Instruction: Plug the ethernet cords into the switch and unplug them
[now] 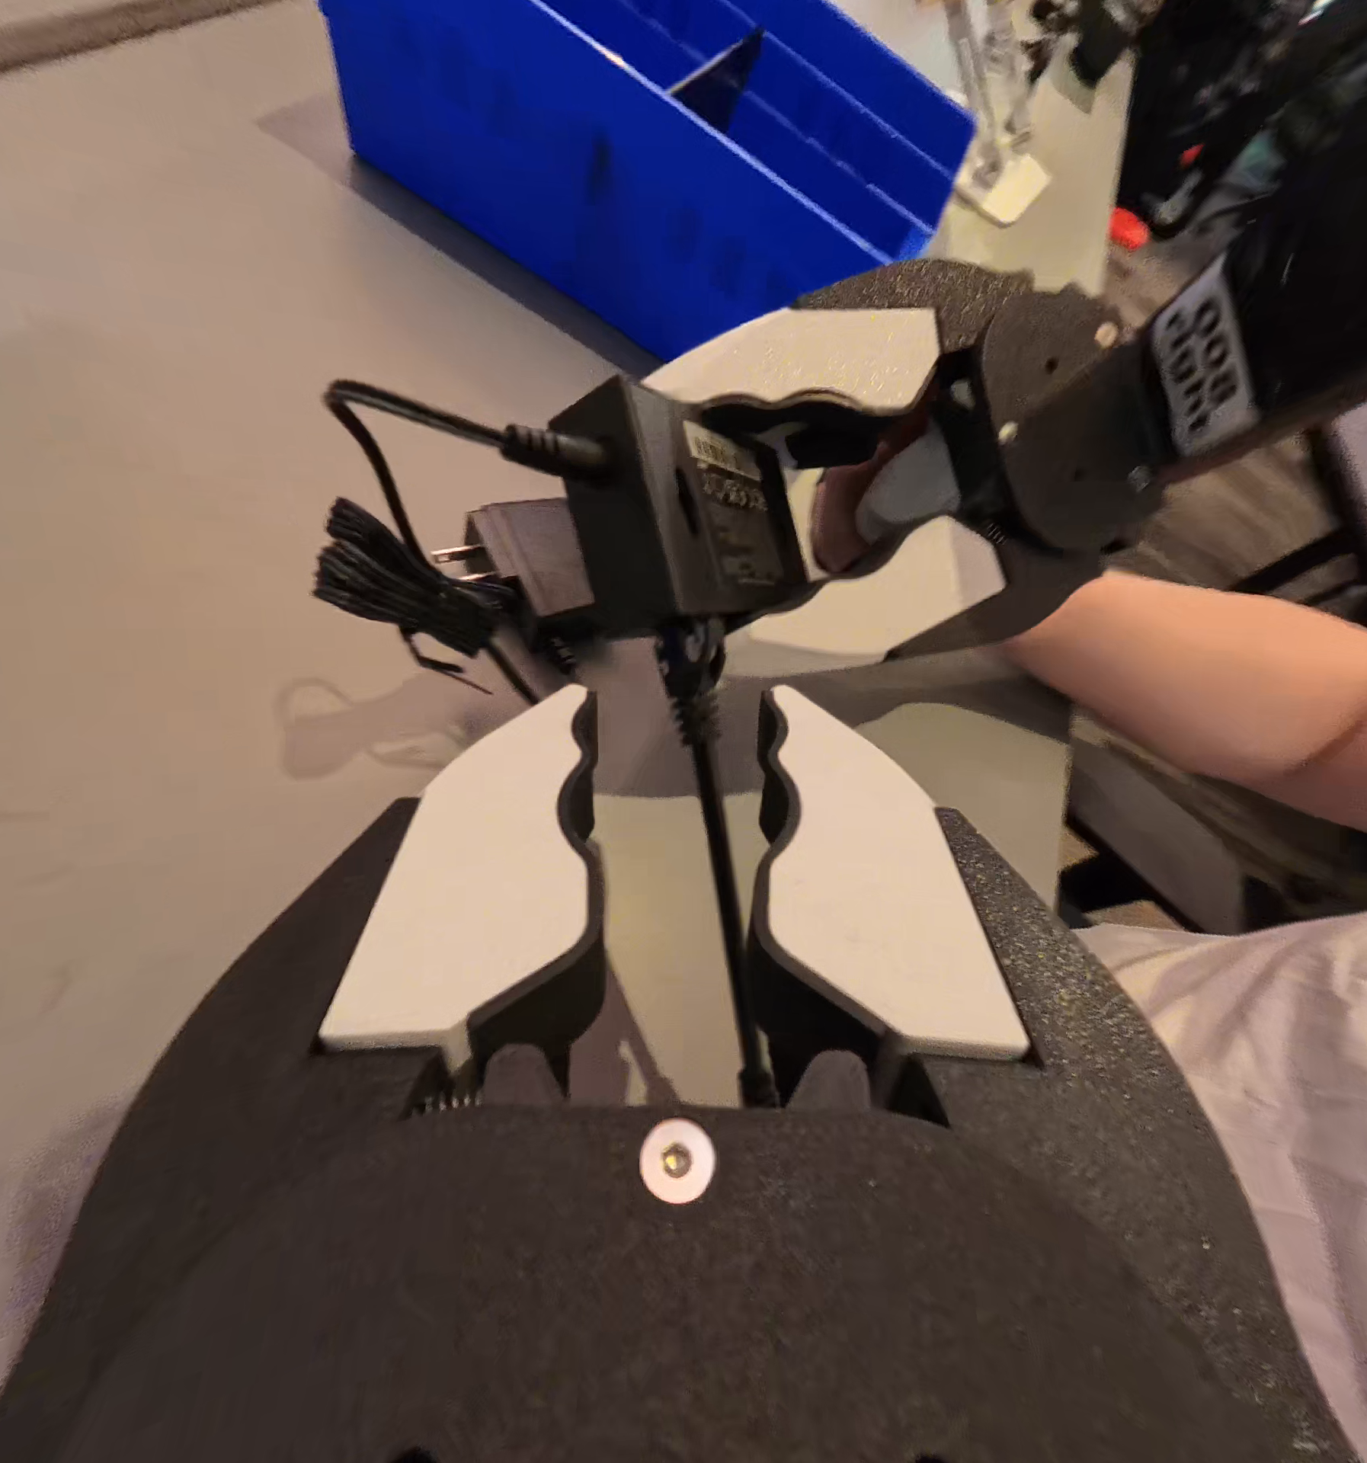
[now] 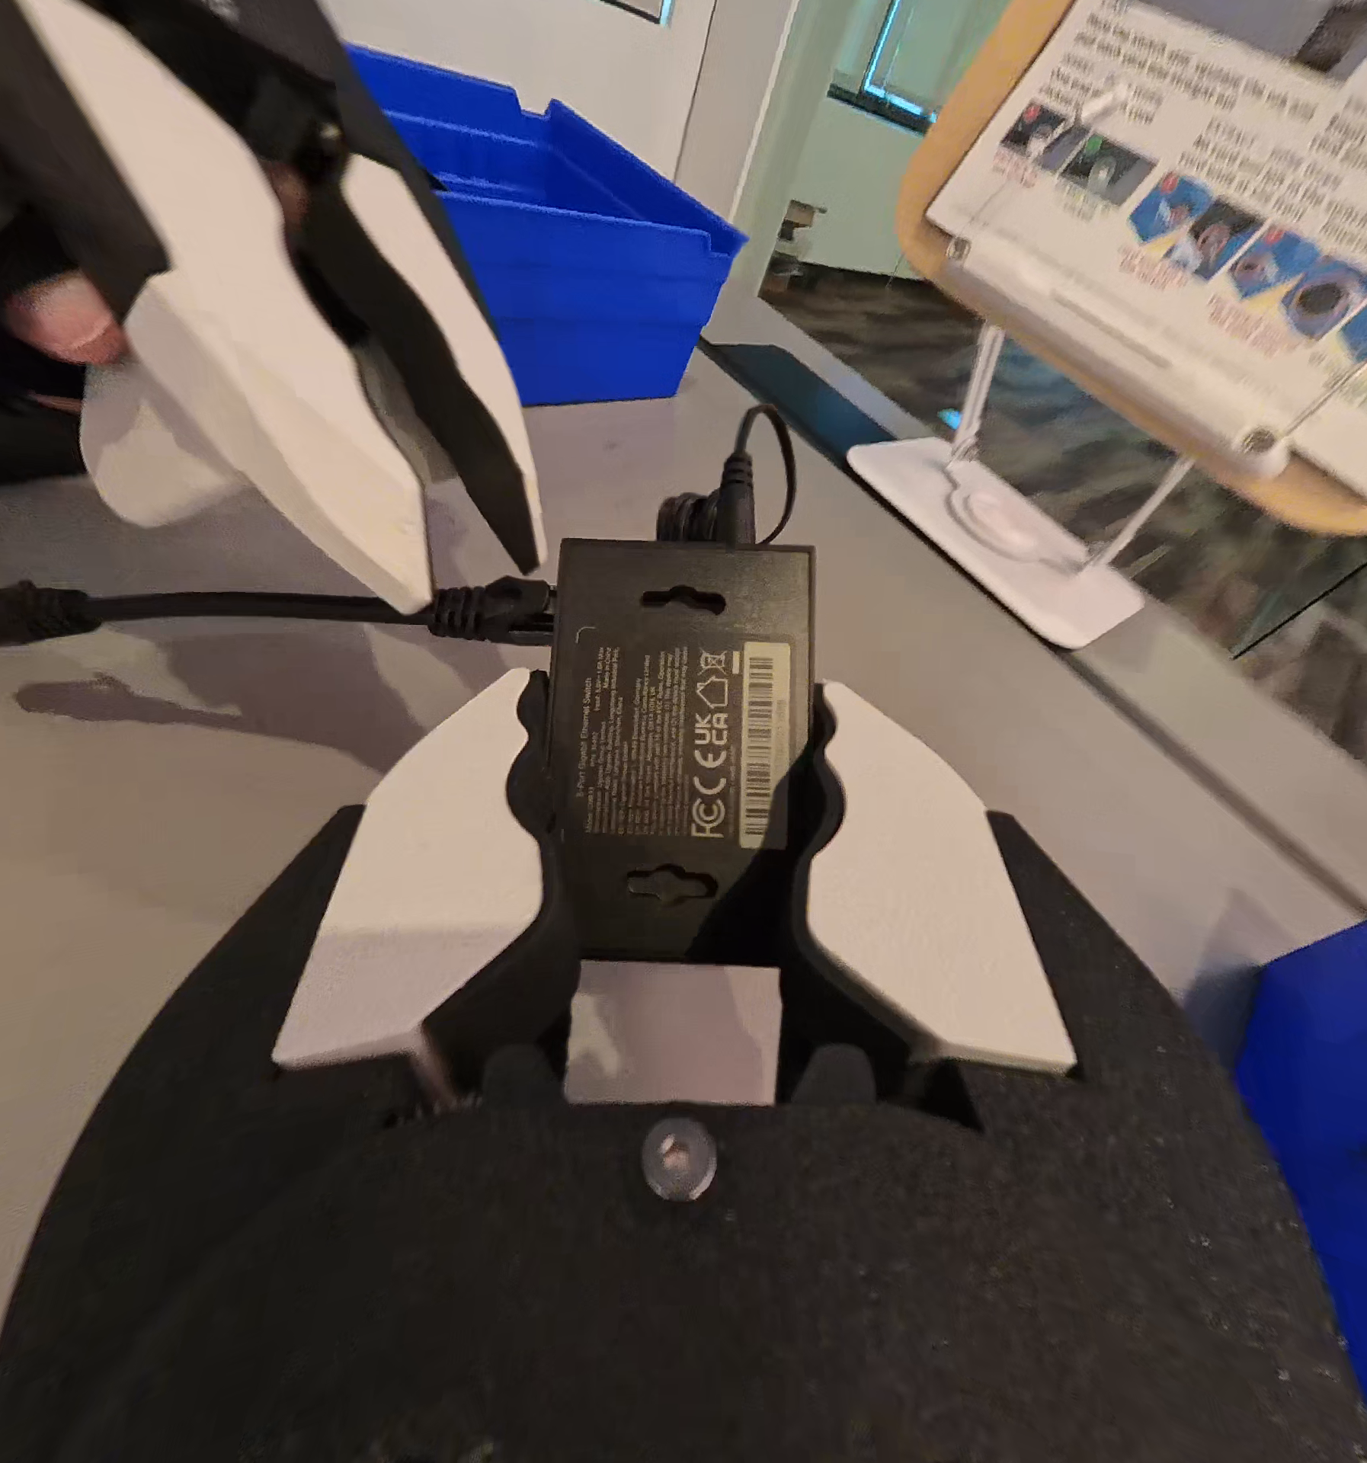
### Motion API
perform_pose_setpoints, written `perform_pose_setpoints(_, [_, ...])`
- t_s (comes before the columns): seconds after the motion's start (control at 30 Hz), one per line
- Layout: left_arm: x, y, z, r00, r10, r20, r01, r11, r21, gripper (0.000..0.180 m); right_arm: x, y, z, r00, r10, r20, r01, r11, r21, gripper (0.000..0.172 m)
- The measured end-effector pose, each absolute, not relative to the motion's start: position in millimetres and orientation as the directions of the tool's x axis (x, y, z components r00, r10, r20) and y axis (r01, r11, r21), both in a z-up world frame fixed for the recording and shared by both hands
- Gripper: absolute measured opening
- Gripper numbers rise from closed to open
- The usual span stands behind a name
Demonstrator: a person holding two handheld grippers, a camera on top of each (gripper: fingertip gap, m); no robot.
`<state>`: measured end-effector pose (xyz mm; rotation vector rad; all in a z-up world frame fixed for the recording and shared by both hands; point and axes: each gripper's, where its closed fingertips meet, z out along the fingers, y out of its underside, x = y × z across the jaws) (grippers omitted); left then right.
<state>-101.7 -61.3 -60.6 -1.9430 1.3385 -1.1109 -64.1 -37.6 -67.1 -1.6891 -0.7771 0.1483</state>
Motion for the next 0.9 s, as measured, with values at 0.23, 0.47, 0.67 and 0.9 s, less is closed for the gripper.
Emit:
perform_pose_setpoints(0.23, [-95, -64, -56, 0.115, -0.888, 0.446, -0.434, -0.449, -0.781, 0.032, -68, -39, -62, 0.741, 0.528, 0.414, 0.472, 0.028, -0.881, 0.061])
perform_pose_setpoints(0.47, [-108, -53, -66, 0.195, -0.88, 0.433, -0.43, -0.473, -0.769, 0.032, -64, -30, -72, 0.771, 0.558, 0.308, 0.419, -0.08, -0.905, 0.061])
perform_pose_setpoints(0.67, [-146, -47, -63, 0.368, -0.908, 0.2, -0.386, -0.345, -0.856, 0.039, -50, -7, -110, 0.846, 0.528, 0.071, 0.325, -0.406, -0.854, 0.061])
perform_pose_setpoints(0.9, [-169, -35, -74, 0.503, -0.862, 0.067, -0.344, -0.271, -0.899, 0.055, -57, 12, -124, 0.874, 0.486, 0.021, 0.288, -0.483, -0.827, 0.062])
